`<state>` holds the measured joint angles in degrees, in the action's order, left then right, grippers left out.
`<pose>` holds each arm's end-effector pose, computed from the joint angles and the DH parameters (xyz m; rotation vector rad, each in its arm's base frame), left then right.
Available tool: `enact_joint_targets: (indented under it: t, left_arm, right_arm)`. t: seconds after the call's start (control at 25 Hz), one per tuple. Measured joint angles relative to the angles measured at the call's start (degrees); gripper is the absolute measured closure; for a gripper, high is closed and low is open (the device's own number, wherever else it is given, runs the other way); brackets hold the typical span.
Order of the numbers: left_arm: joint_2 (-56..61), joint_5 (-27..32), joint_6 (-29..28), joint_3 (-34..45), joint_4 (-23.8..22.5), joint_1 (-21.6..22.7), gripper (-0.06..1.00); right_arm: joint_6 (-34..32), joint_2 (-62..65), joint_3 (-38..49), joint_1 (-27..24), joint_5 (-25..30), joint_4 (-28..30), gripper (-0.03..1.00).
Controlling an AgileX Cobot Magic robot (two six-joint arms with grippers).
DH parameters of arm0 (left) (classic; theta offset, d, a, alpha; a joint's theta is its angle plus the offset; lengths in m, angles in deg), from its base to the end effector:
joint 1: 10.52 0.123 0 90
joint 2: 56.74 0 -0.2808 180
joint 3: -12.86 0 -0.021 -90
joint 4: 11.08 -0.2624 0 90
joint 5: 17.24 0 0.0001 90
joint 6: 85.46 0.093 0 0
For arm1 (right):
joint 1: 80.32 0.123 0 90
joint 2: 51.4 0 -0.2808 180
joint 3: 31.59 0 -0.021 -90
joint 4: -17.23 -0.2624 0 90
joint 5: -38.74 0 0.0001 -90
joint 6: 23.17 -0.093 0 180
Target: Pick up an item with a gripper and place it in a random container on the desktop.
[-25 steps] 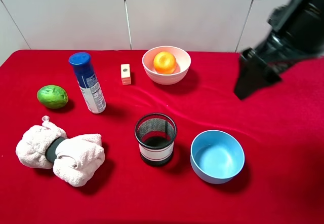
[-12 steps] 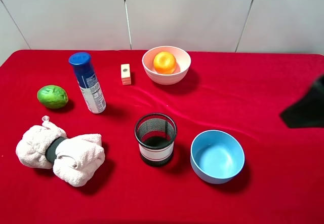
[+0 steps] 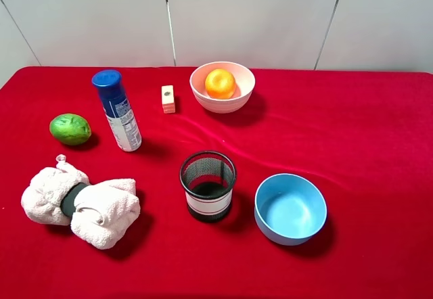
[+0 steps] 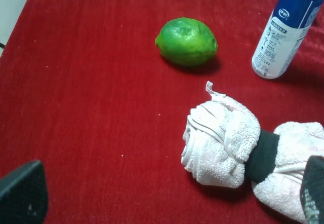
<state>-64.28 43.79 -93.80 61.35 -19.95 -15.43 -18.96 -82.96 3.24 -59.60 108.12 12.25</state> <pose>0.0108 0.0117 0.2823 -0.0689 2.0324 0.0399 0.0510 0.0274 0.3279 -0.5164 2.3225 0.2493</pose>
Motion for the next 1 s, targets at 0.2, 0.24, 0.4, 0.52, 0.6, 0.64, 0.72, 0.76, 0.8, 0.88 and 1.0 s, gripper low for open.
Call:
enact_joint_targets:
  t: [0.2,0.24,0.4,0.52,0.6,0.64,0.72,0.76,0.8,0.88,1.0]
  left_arm:
    - [0.0,0.0,0.0,0.0,0.0,0.0,-0.05]
    - [0.0,0.0,0.0,0.0,0.0,0.0,-0.05]
    - [0.0,0.0,0.0,0.0,0.0,0.0,-0.05]
    - [0.0,0.0,0.0,0.0,0.0,0.0,-0.05]
    - [0.0,0.0,0.0,0.0,0.0,0.0,-0.05]
    - [0.0,0.0,0.0,0.0,0.0,0.0,-0.05]
    - [0.0,0.0,0.0,0.0,0.0,0.0,-0.05]
    - [0.0,0.0,0.0,0.0,0.0,0.0,-0.05]
    - [0.0,0.0,0.0,0.0,0.0,0.0,-0.05]
    - [0.0,0.0,0.0,0.0,0.0,0.0,-0.05]
    - [0.0,0.0,0.0,0.0,0.0,0.0,-0.05]
  right_arm:
    - [0.0,10.7,4.5,-8.6,0.0,0.0,0.27]
    - [0.0,12.9,5.4,-10.0,-0.1,0.0,0.27]
    - [0.0,20.5,8.7,-14.2,-3.0,0.0,0.27]
    - [0.0,23.8,11.0,-16.7,-5.7,0.0,0.27]
    - [0.0,24.0,12.3,-18.3,-6.6,0.0,0.27]
    - [0.0,24.0,12.5,-19.3,-7.3,0.0,0.27]
    - [0.0,24.1,13.1,-21.1,-8.5,0.0,0.27]
    - [0.0,24.1,13.2,-21.6,-8.8,0.0,0.27]
    - [0.0,24.1,13.3,-22.0,-8.9,0.0,0.27]
    - [0.0,24.1,13.6,-22.1,-9.4,0.0,0.27]
    - [0.0,24.1,14.0,-22.1,-10.1,0.0,0.27]
